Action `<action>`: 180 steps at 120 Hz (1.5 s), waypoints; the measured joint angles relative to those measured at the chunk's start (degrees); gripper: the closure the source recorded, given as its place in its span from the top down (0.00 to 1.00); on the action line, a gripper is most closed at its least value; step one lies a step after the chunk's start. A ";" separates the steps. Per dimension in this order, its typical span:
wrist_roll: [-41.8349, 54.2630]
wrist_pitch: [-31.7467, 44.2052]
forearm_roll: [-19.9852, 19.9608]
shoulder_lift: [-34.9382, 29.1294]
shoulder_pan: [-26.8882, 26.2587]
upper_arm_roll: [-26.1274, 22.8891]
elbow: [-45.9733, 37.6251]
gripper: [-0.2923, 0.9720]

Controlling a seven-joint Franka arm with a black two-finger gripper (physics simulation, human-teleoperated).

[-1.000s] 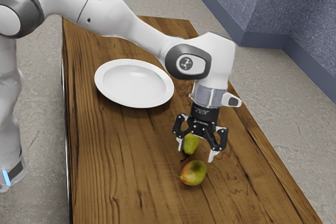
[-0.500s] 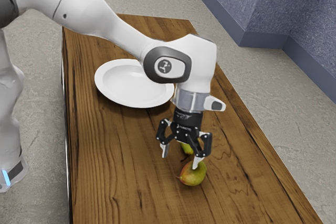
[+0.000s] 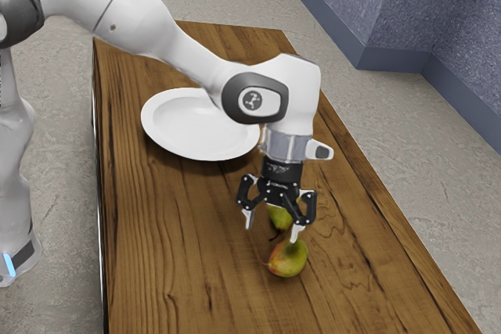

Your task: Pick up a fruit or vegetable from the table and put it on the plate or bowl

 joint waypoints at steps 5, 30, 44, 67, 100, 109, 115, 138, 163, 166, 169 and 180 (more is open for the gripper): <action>0.37 0.04 0.01 0.35 0.51 0.07 0.25 0.77; 1.89 0.14 0.07 3.58 1.16 0.14 3.33 0.77; 2.57 0.17 0.04 5.00 1.06 0.14 3.99 0.77; 3.47 0.57 -0.05 6.85 -0.39 0.06 4.21 0.77; 4.39 1.49 -0.07 8.74 -0.55 0.05 5.28 0.77; 4.59 1.66 -0.05 10.05 -0.60 0.00 6.55 0.77; 4.72 1.74 -0.05 10.56 -0.69 -0.02 6.96 0.77; 5.13 1.94 -0.19 12.32 -0.60 -0.03 7.23 0.77; 5.48 2.05 -0.31 13.18 -0.57 -0.06 7.24 0.77; 5.51 2.06 -0.31 13.34 -0.57 -0.08 7.24 0.77; 5.55 2.07 -0.32 13.53 -0.58 -0.10 7.27 0.77; 5.72 2.09 -0.33 14.09 -0.58 -0.12 7.93 0.77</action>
